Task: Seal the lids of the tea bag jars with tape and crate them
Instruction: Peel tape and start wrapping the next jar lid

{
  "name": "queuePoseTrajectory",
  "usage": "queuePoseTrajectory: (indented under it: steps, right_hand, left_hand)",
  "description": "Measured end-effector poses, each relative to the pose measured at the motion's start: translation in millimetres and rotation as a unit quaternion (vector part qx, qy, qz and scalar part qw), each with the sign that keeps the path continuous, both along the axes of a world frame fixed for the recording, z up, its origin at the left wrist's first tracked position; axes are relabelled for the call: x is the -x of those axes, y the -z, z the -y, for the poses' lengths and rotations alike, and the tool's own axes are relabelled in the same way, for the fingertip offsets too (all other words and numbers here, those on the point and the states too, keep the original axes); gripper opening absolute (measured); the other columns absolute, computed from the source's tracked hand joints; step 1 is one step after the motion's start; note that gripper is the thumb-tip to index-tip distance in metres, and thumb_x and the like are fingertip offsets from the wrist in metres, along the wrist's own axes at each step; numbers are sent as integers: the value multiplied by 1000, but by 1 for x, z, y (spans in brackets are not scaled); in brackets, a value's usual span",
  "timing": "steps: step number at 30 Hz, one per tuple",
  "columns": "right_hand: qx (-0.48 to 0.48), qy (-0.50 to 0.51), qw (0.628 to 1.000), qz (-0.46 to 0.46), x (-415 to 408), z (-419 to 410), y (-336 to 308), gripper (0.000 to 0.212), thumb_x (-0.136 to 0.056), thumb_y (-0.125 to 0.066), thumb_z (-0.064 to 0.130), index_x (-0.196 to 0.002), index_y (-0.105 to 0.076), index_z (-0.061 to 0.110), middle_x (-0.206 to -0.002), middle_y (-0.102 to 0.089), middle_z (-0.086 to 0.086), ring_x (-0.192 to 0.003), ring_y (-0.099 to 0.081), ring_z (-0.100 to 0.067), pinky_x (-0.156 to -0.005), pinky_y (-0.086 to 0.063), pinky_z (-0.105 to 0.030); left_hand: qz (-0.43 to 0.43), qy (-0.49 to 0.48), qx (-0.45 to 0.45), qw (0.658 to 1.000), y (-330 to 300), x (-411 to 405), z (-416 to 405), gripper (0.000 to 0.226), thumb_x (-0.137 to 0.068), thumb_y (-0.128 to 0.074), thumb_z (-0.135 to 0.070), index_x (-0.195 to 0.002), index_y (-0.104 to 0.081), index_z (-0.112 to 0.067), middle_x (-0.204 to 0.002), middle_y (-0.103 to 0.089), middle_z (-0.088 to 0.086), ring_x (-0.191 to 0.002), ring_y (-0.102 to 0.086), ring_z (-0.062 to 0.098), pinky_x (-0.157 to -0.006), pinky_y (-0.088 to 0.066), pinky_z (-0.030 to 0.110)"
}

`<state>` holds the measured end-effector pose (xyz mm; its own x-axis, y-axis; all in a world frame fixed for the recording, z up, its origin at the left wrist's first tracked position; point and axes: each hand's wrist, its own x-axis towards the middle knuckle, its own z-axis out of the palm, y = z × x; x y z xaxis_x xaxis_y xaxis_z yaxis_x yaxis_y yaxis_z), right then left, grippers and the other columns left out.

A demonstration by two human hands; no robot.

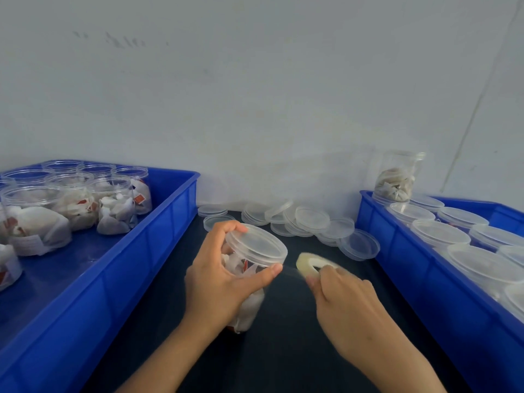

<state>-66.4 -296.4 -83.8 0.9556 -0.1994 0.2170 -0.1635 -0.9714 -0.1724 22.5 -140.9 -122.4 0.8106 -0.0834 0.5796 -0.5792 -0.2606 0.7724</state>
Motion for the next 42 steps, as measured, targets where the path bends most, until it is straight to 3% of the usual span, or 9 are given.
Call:
queuePoseTrajectory:
  steps: [9,16,22,27,29,32,35,38,42]
  right_hand:
    - [-135,-36,990,26,-8,3,0,33,-102,-23,43,-76,-35,25,-78,-45,7,-69,-41,-8,-77,-32,-27]
    - [-128,-46,990,44,-12,8,4,34,-101,-25,44,-84,-43,21,-81,-50,6,-73,-47,-11,-76,-39,-29]
    - [-107,-39,992,53,-14,10,7,33,-102,-24,45,-80,-38,24,-78,-46,8,-70,-43,-9,-80,-35,-28]
    - [-160,-27,986,29,-18,10,15,35,-100,-26,50,-79,-37,25,-72,-48,6,-63,-43,-9,-63,-37,-26]
    - [-227,-26,973,9,-20,11,19,36,-99,-29,52,-76,-37,25,-70,-49,3,-61,-43,-11,-60,-38,-28]
    - [-432,-37,901,6,-23,10,25,38,-98,-41,46,-81,-43,12,-66,-46,-2,-55,-40,-9,-54,-40,-24]
    - [-508,-38,860,41,-25,5,27,37,-95,-50,42,-78,-44,10,-53,-44,2,-44,-38,-7,-44,-37,-18]
    - [-523,-37,850,54,-24,-2,28,39,-93,-55,41,-73,-44,9,-46,-45,3,-41,-39,-10,-41,-36,-21]
    - [-521,-65,847,85,-20,-12,32,45,-89,-57,42,-74,-48,0,-49,-47,-3,-43,-40,-13,-41,-35,-22]
  left_hand:
    - [-57,120,76,988,-2,-6,-5,58,-51,-79,-57,-101,-54,-43,-105,-64,-19,-101,-62,2,-77,-51,14]
    - [-136,170,118,969,3,-8,-2,88,-41,-84,-53,-118,-45,-38,-113,-66,-9,-104,-65,5,-79,-56,22]
    - [-172,192,124,958,8,-8,-1,92,-39,-87,-53,-116,-42,-34,-115,-67,-3,-105,-66,10,-83,-57,28]
    - [-193,216,134,948,13,-8,2,90,-42,-86,-50,-116,-40,-26,-111,-70,-2,-105,-67,12,-82,-56,28]
    - [-199,239,134,941,13,-8,1,81,-49,-82,-48,-113,-40,-23,-108,-71,-5,-104,-67,12,-77,-56,23]
    - [-205,246,107,941,9,-6,0,71,-57,-80,-55,-111,-47,-24,-111,-69,-6,-106,-65,9,-77,-54,23]
    - [-160,177,70,969,8,-1,3,56,-77,-61,-62,-123,-54,-30,-122,-56,-8,-108,-55,-8,-82,-46,7]
    - [-104,88,25,990,10,8,9,84,-77,-43,-71,-150,-28,-33,-128,-49,-17,-116,-48,-9,-90,-42,11]
    - [-79,56,-8,995,13,9,13,110,-43,-62,-90,-137,-32,-39,-123,-50,-28,-114,-49,-8,-90,-43,17]
